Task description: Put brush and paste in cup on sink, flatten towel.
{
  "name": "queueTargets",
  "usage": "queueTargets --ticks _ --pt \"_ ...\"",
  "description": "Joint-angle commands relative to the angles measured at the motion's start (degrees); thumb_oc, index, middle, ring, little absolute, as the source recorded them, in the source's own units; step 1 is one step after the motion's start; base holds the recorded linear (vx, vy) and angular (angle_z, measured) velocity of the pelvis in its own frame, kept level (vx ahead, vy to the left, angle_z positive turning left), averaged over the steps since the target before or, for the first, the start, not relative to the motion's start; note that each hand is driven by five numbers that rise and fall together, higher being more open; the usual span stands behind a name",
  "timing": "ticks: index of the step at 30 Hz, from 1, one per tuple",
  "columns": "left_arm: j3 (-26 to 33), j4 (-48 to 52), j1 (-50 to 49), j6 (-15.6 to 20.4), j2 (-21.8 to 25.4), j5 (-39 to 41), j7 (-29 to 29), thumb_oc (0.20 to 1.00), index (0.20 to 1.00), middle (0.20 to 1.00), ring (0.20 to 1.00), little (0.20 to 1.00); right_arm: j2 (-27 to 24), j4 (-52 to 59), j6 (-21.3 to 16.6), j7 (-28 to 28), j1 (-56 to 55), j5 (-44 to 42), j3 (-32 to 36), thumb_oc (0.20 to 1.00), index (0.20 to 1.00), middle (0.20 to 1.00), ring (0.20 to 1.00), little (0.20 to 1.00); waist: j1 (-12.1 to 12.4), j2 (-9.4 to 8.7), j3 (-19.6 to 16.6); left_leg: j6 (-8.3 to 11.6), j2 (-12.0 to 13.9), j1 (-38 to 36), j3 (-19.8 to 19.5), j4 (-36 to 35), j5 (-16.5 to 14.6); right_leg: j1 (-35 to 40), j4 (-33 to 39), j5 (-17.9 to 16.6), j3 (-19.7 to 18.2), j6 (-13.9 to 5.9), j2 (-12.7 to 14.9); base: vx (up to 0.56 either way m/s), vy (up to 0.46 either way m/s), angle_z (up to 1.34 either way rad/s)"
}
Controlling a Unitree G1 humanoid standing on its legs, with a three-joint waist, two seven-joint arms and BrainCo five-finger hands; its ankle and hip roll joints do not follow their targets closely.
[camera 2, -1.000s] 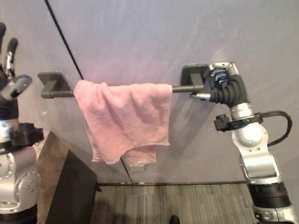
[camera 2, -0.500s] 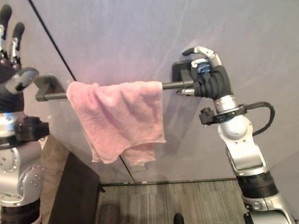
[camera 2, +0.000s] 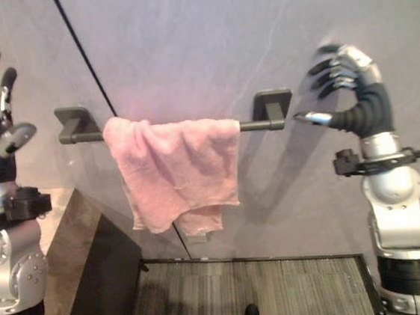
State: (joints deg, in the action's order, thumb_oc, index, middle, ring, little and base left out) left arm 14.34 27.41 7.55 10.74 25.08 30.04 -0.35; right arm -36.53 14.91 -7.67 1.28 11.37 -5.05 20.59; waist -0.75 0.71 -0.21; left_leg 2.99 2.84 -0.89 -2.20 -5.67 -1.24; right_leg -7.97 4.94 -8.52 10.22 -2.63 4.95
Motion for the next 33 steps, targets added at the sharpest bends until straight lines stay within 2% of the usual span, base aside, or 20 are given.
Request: queueTargets --ticks 1,7,12,17,18,19,20,21,24,25,26,28,33 --pt "-0.24 -0.26 -0.38 1.74 3.63 1.59 -1.88 1.000 1.000 1.000 1.000 1.000 -1.81 0.45 -2.19 -0.14 2.63 -2.63 2.22 1.000 1.000 1.000 1.000 1.000 0.11 -1.38 -4.52 -6.42 -2.10 0.22 1.49 0.67 -5.01 7.16 0.06 8.59 0.93 -3.25 1.62 0.01 0.026 -0.37" --pt "-0.27 -0.03 -2.32 1.69 3.24 2.80 -2.54 1.000 1.000 1.000 1.000 1.000 -1.72 -1.13 -2.51 0.71 6.41 -5.09 -1.49 1.000 1.000 1.000 1.000 1.000 1.31 -0.99 -4.57 -7.39 -2.52 -2.86 3.61 0.67 -6.13 8.44 0.06 8.52 -1.85 -3.55 1.77 0.01 0.034 -0.31" --pt "-1.48 0.03 -1.09 1.86 3.62 2.64 -2.36 1.000 1.000 1.000 1.000 1.000 0.52 -0.80 -2.57 1.26 10.86 -6.87 -5.84 1.000 1.000 1.000 1.000 1.000 2.09 -0.84 -4.85 -7.72 -2.80 -4.05 3.89 0.68 -6.58 9.66 0.06 8.80 -2.07 -3.71 2.02 0.00 0.037 -0.14" --pt "-5.24 0.63 1.25 1.56 2.72 3.41 -1.26 1.000 1.000 1.000 1.000 1.000 8.71 -0.04 -3.40 1.67 16.41 -16.65 -13.25 1.000 1.000 1.000 1.000 1.000 3.14 -0.82 -5.55 -8.18 -3.30 -5.60 3.59 0.83 -7.25 11.66 0.06 9.20 -1.21 -3.85 2.77 0.00 0.038 0.07" --pt "-5.14 0.63 1.21 1.54 2.78 3.39 -1.21 1.000 1.000 1.000 1.000 1.000 8.75 -0.09 -3.39 1.74 16.50 -16.83 -13.30 1.000 1.000 1.000 1.000 1.000 3.00 -0.86 -5.42 -8.20 -3.33 -5.72 3.57 0.88 -7.31 11.81 0.06 9.25 -1.18 -3.87 2.80 -0.01 0.033 0.01" --pt "-6.82 1.59 1.41 1.02 1.98 3.97 -0.52 1.000 1.000 1.000 1.000 1.000 12.63 0.47 -3.53 1.04 17.00 -20.79 -16.20 1.000 1.000 1.000 1.000 1.000 3.45 -0.94 -5.53 -8.36 -3.53 -6.05 3.51 1.17 -7.50 12.20 0.06 9.27 -1.11 -3.86 3.03 0.00 0.022 0.03" --pt "-6.82 1.61 1.38 1.01 1.99 3.97 -0.51 1.000 1.000 1.000 1.000 1.000 12.65 0.49 -3.52 1.03 16.98 -20.79 -16.20 1.000 1.000 1.000 1.000 1.000 3.42 -0.93 -5.51 -8.36 -3.52 -6.11 3.50 1.19 -7.56 12.27 0.06 9.32 -1.09 -3.88 3.03 -0.03 0.030 0.01" --pt "-8.06 2.55 1.41 0.83 1.13 5.27 -0.28 1.000 1.000 1.000 1.000 1.000 15.24 1.01 -3.12 1.18 17.05 -24.90 -18.30 1.000 1.000 1.000 1.000 1.000 3.68 -1.01 -5.34 -8.43 -3.60 -6.19 3.58 1.43 -7.49 12.47 0.06 9.16 -1.01 -3.76 3.16 -0.01 0.015 0.04" --pt "-10.09 4.23 1.22 -0.41 -0.11 6.74 0.38 1.000 1.000 1.000 1.000 1.000 19.73 3.57 -2.70 1.30 15.83 -29.43 -21.87 1.000 1.000 1.000 1.000 1.000 4.11 -1.18 -5.19 -8.59 -3.80 -6.41 3.82 1.58 -7.52 12.76 0.06 9.09 -0.96 -3.75 3.44 -0.01 0.014 0.03" --pt "-10.10 4.28 1.10 -0.46 -0.10 6.75 0.40 1.000 1.000 1.000 1.000 1.000 19.76 3.66 -2.65 1.29 15.68 -29.44 -21.88 1.000 1.000 1.000 1.000 1.000 4.07 -1.14 -5.24 -8.59 -3.76 -6.65 3.71 1.61 -7.86 13.03 0.06 9.37 -0.95 -3.85 3.40 -0.05 0.017 -0.01" --pt "-13.49 5.49 1.02 -1.88 -2.02 9.09 2.10 1.000 1.000 1.000 1.000 1.000 23.59 5.52 -1.02 0.81 14.20 -35.28 -26.81 1.000 1.000 1.000 1.000 1.000 4.38 -1.33 -4.67 -8.79 -3.98 -6.52 3.85 2.09 -7.74 13.15 0.06 9.06 -0.86 -3.61 3.62 0.00 0.000 0.00" --pt "-16.23 6.18 1.12 -3.13 -2.52 10.41 2.54 1.000 1.000 1.000 1.000 1.000 25.14 6.13 -0.60 -0.18 12.95 -38.73 -29.25 1.000 1.000 1.000 1.000 1.000 4.51 -1.37 -4.39 -8.85 -4.01 -6.73 3.73 2.32 -8.04 13.56 0.06 9.28 -0.63 -3.63 3.64 -0.02 0.008 0.01" --pt "-21.12 5.09 2.65 -5.08 -2.64 12.80 3.73 1.000 1.000 1.000 1.000 1.000 25.29 6.75 1.04 -0.86 11.02 -43.61 -32.91 1.000 1.000 1.000 1.000 1.000 4.37 -1.59 -3.73 -9.00 -4.25 -6.65 3.39 2.70 -7.91 13.85 0.06 8.97 -0.23 -3.59 3.81 0.00 0.000 0.00"
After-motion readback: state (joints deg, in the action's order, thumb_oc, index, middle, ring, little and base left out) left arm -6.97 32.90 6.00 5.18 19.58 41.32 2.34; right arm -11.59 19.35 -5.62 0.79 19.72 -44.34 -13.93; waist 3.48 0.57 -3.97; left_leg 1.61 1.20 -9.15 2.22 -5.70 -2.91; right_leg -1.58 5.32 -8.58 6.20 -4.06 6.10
